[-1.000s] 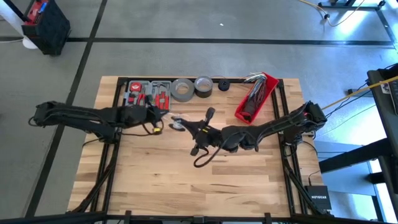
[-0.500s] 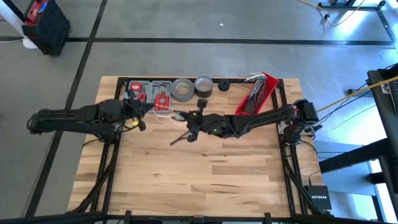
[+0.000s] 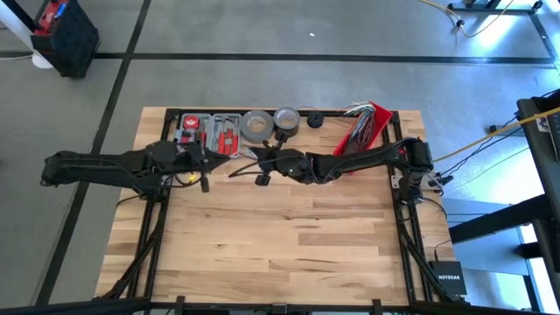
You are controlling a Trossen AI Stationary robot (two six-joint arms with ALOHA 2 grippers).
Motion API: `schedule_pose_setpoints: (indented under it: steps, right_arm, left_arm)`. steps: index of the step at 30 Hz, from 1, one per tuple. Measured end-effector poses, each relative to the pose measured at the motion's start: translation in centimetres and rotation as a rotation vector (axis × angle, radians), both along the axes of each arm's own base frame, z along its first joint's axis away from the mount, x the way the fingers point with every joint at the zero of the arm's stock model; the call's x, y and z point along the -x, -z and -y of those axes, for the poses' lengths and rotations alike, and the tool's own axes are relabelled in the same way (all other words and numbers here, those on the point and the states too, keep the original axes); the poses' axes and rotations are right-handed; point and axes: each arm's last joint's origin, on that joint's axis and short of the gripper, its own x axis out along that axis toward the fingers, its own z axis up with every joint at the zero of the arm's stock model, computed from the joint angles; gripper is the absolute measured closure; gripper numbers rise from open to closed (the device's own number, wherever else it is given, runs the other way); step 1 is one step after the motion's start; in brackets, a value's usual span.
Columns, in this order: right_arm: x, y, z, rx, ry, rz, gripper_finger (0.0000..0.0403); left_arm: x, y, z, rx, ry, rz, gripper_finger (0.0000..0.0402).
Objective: Coil cords
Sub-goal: Coil the white wire on the black spool
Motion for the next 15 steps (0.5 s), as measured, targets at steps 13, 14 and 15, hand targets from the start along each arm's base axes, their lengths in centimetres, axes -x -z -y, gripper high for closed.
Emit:
schedule_pose_setpoints:
  steps: [13,14,15]
  right_arm:
    - [-0.2,-0.2,0.0,-0.050,-0.054,0.046,0.0397]
    - [-0.2,-0.3,0.0,-0.050,-0.054,0.056,0.0397]
    - [-0.2,-0.4,0.0,-0.050,-0.054,0.066,0.0397]
  left_arm:
    - [-5.2,3.0,0.2,0.025,0.022,-0.075,0.0401]
    - [-5.6,3.2,0.3,0.020,0.029,-0.078,0.0401]
    - [-5.9,3.5,0.4,0.013,0.035,-0.087,0.0401]
